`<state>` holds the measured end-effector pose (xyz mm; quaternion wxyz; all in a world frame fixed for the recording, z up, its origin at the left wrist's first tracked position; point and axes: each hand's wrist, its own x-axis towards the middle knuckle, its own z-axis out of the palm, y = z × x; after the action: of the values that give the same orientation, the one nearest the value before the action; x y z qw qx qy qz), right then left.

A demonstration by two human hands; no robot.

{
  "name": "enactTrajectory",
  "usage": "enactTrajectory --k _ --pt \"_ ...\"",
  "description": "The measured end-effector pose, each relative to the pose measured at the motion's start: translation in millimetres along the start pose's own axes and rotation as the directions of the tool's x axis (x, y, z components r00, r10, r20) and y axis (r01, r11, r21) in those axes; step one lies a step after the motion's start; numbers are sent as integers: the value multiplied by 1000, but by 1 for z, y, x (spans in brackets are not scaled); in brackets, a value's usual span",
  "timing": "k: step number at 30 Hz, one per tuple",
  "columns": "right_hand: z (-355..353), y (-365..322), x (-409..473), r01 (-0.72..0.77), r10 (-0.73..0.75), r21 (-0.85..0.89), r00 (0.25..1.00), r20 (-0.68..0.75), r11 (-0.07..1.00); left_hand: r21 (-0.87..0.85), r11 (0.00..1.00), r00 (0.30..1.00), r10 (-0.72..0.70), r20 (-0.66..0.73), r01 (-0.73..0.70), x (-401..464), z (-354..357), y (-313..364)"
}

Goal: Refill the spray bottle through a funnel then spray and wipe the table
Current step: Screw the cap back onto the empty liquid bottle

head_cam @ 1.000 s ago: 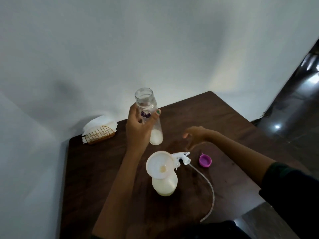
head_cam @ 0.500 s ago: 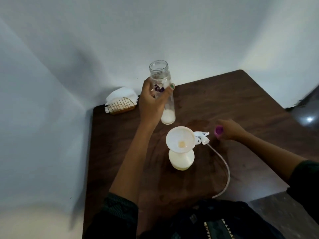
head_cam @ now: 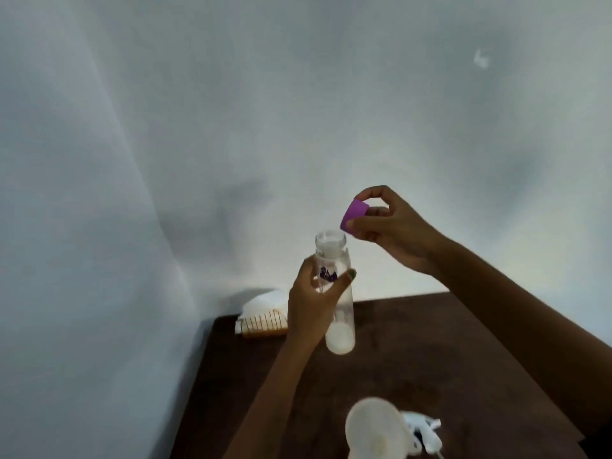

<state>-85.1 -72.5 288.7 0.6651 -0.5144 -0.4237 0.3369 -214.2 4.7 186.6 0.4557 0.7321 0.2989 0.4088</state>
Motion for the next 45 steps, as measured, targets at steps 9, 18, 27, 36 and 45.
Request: enactTrajectory --k 9,18,27,36,45 --pt "37 -35 29 228 -199 -325 973 120 918 -3 998 998 63 17 -63 24 -26 32" --pt "29 -57 38 275 -79 -532 929 361 801 -11 995 995 102 18 -102 27 -37 46" --pt "29 -96 45 355 193 -717 806 560 600 -43 992 987 121 108 -117 28 -37 49" --pt "59 -103 36 278 235 -961 933 272 5 6 993 987 119 111 -120 25 -32 51" --pt "61 -112 39 251 367 -967 897 246 36 11 993 981 110 162 -114 21 -32 54"
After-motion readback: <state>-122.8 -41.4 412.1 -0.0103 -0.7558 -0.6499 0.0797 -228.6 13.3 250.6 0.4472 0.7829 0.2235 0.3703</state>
